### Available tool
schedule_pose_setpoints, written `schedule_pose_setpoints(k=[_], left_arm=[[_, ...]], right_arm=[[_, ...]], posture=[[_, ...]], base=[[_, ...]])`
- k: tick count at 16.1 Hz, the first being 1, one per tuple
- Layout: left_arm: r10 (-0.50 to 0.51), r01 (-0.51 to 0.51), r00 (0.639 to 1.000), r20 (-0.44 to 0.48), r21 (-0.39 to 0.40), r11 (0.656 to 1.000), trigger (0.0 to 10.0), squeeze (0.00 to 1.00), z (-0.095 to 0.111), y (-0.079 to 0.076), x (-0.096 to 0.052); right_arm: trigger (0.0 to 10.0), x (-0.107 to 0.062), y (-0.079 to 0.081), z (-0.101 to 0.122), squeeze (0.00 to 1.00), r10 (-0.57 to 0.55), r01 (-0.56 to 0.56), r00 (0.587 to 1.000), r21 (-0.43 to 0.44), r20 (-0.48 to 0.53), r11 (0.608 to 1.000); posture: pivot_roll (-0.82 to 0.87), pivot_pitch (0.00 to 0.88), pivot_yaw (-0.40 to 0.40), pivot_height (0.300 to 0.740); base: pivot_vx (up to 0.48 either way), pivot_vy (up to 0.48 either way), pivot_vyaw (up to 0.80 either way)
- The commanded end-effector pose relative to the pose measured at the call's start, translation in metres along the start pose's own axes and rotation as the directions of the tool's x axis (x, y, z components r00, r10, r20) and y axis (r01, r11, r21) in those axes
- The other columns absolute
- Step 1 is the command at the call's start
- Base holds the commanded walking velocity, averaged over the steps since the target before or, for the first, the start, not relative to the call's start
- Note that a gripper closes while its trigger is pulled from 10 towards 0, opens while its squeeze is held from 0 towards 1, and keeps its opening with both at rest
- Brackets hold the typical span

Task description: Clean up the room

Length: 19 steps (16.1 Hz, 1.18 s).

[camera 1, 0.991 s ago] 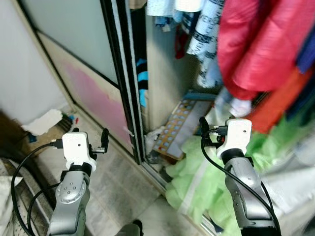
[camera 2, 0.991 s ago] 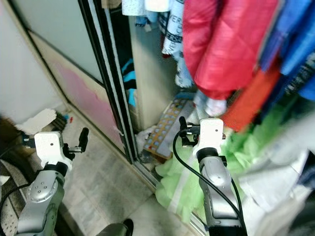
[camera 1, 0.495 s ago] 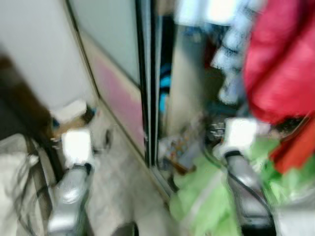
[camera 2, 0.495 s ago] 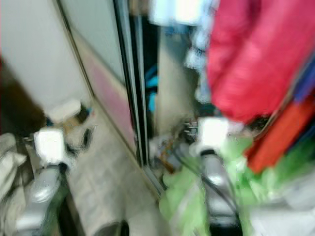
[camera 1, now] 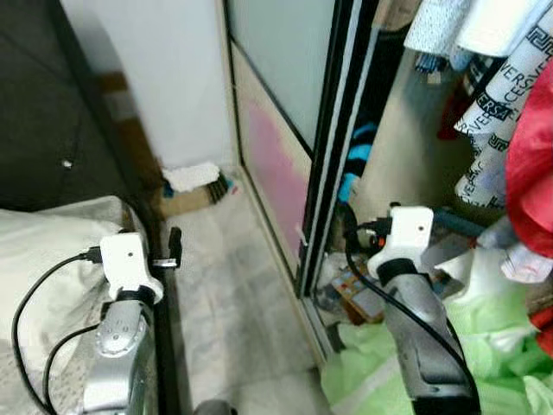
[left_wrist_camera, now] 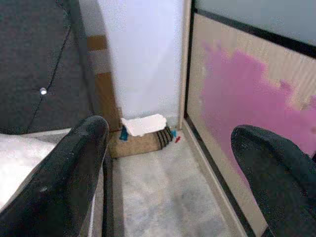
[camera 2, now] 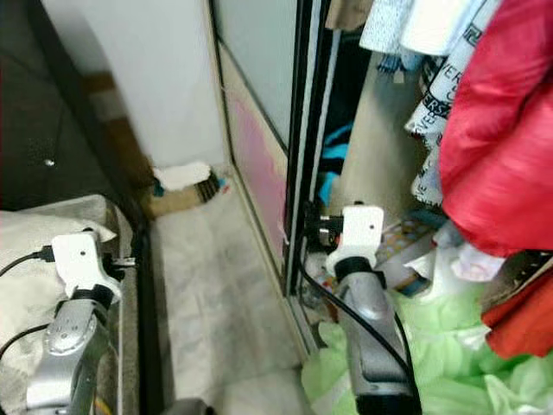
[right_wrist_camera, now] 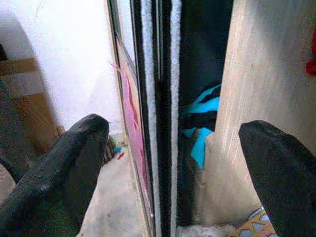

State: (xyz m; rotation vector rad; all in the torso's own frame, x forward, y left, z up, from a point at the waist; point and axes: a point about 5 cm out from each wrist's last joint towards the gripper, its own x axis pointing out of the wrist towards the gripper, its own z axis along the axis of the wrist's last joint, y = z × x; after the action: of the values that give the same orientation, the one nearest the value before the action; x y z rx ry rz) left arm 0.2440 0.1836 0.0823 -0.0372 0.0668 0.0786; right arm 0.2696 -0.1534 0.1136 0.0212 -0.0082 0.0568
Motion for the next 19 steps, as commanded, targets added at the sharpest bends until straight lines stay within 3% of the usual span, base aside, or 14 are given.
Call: schedule_pose_setpoints(k=[1, 5, 9, 13, 19], left_arm=[[-0.034, 0.034, 0.999, 0.008, -0.006, 0.999, 10.0, 0.0, 0.002, -0.006, 0.003], [-0.043, 0.043, 0.999, 0.001, -0.016, 0.999, 10.0, 0.0, 0.001, -0.007, 0.005], [-0.052, 0.052, 0.999, 0.008, 0.023, 0.998, 10.0, 0.0, 0.004, -0.013, 0.007], [-0.039, 0.039, 0.999, 0.021, 0.01, 0.999, 10.0, 0.0, 0.005, -0.007, 0.009], [-0.065, 0.065, 0.997, 0.031, 0.026, 0.998, 10.0, 0.0, 0.006, -0.015, 0.011]], right_arm=[[10.0, -0.001, -0.007, -0.001, 0.0, -0.022, 0.022, 1.0, 0.005, -0.009, 1.0], [10.0, 0.002, -0.006, 0.0, 0.0, -0.013, 0.013, 1.0, -0.014, -0.005, 1.0], [10.0, 0.007, -0.001, 0.002, 0.0, 0.013, -0.013, 1.0, -0.044, 0.006, 0.999], [10.0, 0.011, -0.001, 0.005, 0.0, 0.018, -0.017, 1.0, -0.048, 0.021, 0.999], [10.0, 0.015, -0.001, 0.008, 0.0, 0.016, -0.014, 0.999, -0.055, 0.037, 0.998]], posture=[[0.03, 0.0, 0.003, 0.74], [0.04, 0.0, 0.0, 0.74], [0.04, 0.0, -0.002, 0.74], [0.04, 0.0, 0.003, 0.74], [0.03, 0.0, 0.007, 0.74]], base=[[0.0, 0.0, 0.0], [0.0, 0.0, 0.0], [0.0, 0.0, 0.8], [0.0, 0.0, 0.8], [0.0, 0.0, 0.8]])
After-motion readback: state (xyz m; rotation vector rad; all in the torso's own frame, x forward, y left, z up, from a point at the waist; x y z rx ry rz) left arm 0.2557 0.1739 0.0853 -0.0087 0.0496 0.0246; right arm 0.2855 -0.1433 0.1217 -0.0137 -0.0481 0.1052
